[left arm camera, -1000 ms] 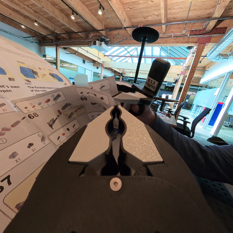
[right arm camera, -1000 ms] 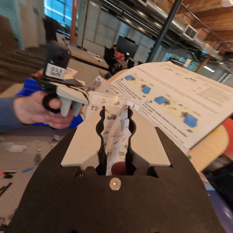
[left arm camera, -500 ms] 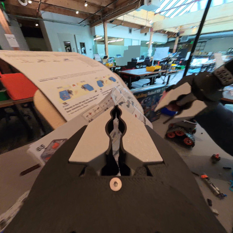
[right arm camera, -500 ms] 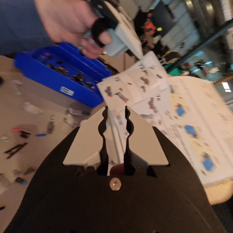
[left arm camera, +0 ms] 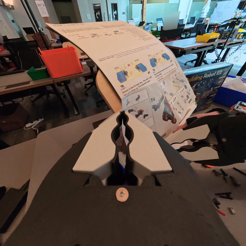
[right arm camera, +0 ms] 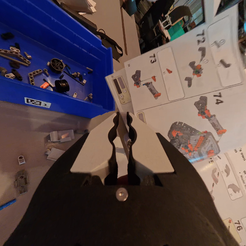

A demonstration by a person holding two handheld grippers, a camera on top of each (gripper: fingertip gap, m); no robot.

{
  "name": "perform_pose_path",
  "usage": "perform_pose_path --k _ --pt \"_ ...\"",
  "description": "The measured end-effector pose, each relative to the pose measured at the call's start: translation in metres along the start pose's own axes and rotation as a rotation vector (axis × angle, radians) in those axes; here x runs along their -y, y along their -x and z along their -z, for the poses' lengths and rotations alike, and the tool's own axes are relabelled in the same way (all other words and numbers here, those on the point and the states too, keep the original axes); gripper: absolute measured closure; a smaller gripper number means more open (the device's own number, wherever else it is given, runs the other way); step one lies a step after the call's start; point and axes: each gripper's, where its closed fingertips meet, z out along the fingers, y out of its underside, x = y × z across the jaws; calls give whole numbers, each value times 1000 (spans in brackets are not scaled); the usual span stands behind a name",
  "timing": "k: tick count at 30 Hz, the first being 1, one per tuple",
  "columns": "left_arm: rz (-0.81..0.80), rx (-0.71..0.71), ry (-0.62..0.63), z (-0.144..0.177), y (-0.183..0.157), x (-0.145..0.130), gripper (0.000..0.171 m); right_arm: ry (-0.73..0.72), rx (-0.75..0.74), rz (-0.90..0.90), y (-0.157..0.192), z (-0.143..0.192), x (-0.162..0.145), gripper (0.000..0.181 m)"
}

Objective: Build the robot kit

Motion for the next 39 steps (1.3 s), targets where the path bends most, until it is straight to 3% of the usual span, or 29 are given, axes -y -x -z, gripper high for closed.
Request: perform_pose_path --k 4,9,13,19,28,39 --pt "15 -3 -17 -3 7 -9 171 -74 -31 -3 -4 19 10 169" --pt "38 -45 -77 -5 8 -5 171 12 -45 -41 -12 13 -9 162" --pt "14 -24 -67 -7 11 -6 171 4 -16 -4 -9 6 -5 181" --pt "14 -2 -65 -9 18 -9 171 -28 91 30 1 6 -6 181" --pt "25 15 -45 -15 23 -28 171 -130 24 98 -1 13 -2 181" --pt "88 8 -71 -13 35 -52 171 -194 20 -31 -5 17 0 181"
